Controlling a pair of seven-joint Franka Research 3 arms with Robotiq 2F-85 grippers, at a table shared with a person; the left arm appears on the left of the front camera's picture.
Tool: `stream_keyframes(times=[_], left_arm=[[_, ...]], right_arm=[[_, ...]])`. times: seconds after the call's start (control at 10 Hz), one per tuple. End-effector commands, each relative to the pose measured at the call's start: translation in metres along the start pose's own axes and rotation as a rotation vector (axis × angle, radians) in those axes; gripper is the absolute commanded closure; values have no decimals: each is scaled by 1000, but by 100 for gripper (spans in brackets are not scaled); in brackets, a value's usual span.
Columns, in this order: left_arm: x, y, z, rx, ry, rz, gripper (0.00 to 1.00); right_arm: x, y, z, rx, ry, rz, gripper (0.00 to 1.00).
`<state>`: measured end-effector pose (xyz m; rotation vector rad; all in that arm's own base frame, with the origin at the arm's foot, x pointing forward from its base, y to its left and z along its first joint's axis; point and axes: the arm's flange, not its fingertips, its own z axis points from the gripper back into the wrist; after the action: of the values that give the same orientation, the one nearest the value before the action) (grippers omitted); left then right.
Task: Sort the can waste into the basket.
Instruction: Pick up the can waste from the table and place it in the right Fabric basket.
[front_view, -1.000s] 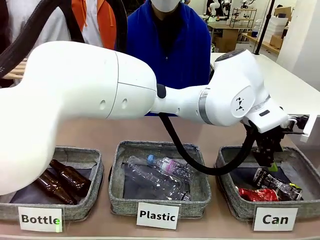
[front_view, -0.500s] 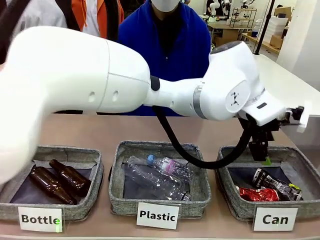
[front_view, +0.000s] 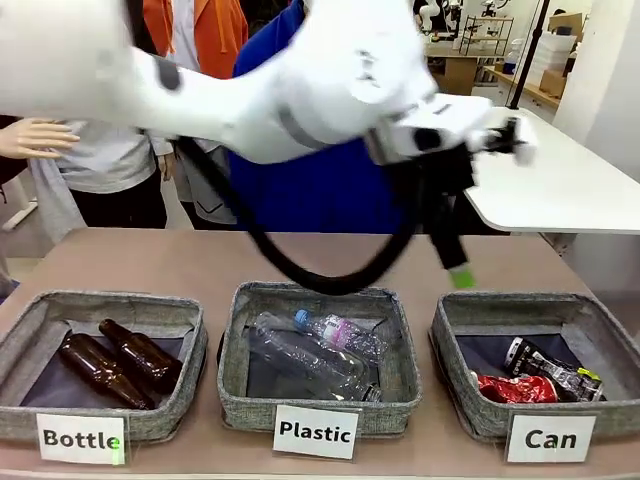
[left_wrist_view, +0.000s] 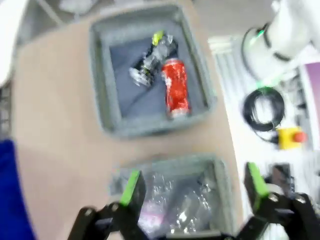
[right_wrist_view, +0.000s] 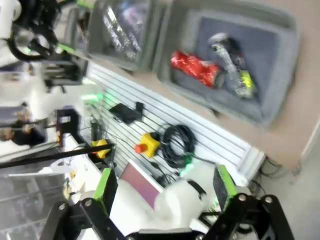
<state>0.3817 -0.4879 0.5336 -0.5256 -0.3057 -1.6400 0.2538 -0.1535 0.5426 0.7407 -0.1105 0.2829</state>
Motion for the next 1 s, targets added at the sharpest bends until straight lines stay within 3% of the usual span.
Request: stream_keyframes(times=[0.0,0.1,0.2,0.3,0.5,0.7,0.8,0.9], left_arm=[[-83,-22,53,-13,-29,186,0],[-128,-14,85,4,-40,316,0],[-177,0,121,3,-161,455,0],[-230,8,153,-46,-304,562,0],[-313,2,187,-41,-537,712,0],[-401,-37,194,-25,-851,799,0],[-440,-65,178,6,-963,854,0],[-480,-91,167,47,-1091,877,0]], right_arm=[[39,10,-45,88,-9,34,0],[52,20,-74,127,-7,34,0],[66,31,-102,188,-19,14,0],[76,43,-132,251,-46,-94,0],[98,47,-160,509,-116,-225,0],[120,26,-152,614,-268,-393,0],[125,14,-143,634,-323,-416,0],[133,6,-135,657,-298,-422,0]])
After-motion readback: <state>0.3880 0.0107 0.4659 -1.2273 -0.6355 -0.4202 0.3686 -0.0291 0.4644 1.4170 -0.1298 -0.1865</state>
